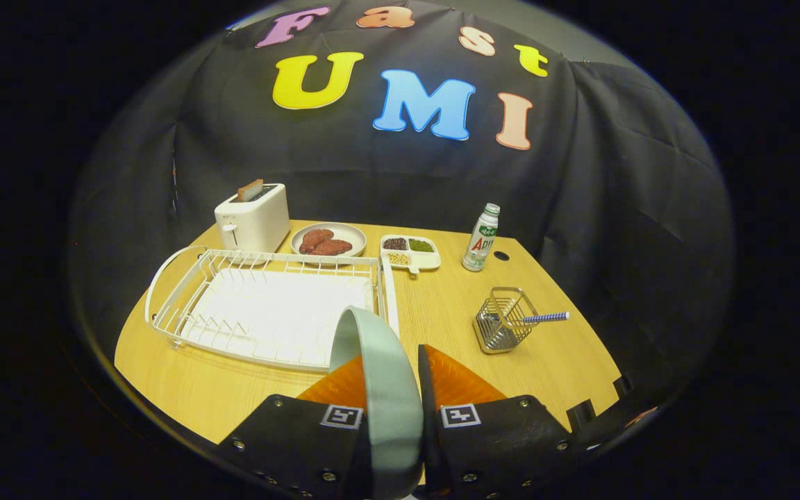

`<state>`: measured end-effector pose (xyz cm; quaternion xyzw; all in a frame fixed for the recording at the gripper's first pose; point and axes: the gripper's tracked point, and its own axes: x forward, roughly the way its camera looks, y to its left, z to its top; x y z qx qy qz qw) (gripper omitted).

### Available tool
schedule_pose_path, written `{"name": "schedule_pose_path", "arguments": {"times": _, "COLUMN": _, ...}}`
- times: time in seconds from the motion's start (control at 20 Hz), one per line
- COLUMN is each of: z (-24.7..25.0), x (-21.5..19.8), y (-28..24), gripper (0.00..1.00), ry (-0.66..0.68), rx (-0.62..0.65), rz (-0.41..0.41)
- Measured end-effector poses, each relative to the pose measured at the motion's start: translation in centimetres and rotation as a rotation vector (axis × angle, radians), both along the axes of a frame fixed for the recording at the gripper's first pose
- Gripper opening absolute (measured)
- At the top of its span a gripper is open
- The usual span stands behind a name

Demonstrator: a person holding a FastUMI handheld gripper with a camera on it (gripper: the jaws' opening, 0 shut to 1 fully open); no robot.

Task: Take the plate from the dish rack, then take the spoon from the basket and place it into the plate.

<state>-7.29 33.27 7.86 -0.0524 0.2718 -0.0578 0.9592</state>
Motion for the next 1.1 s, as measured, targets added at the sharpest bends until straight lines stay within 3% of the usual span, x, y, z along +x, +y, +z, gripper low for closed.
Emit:
{"name": "schedule_pose_path", "arguments": {"times": 0.3, "z": -4.2, "x": -1.4, "y": -0.6, "gripper": 0.27, "ry": 0.07, "rx": 0.13, "rz": -0.017}}
{"name": "schedule_pose_path", "arguments": {"times": 0.7, "z": -6.0, "x": -0.8, "y": -1.8, "gripper": 0.28, "ry": 0.069, "rx": 0.262, "rz": -0.022}}
{"name": "schedule_pose_path", "arguments": {"times": 1.1, "z": -6.1, "x": 0.2, "y": -4.1, "gripper": 0.31, "ry": 0.051, "rx": 0.268, "rz": -0.055}}
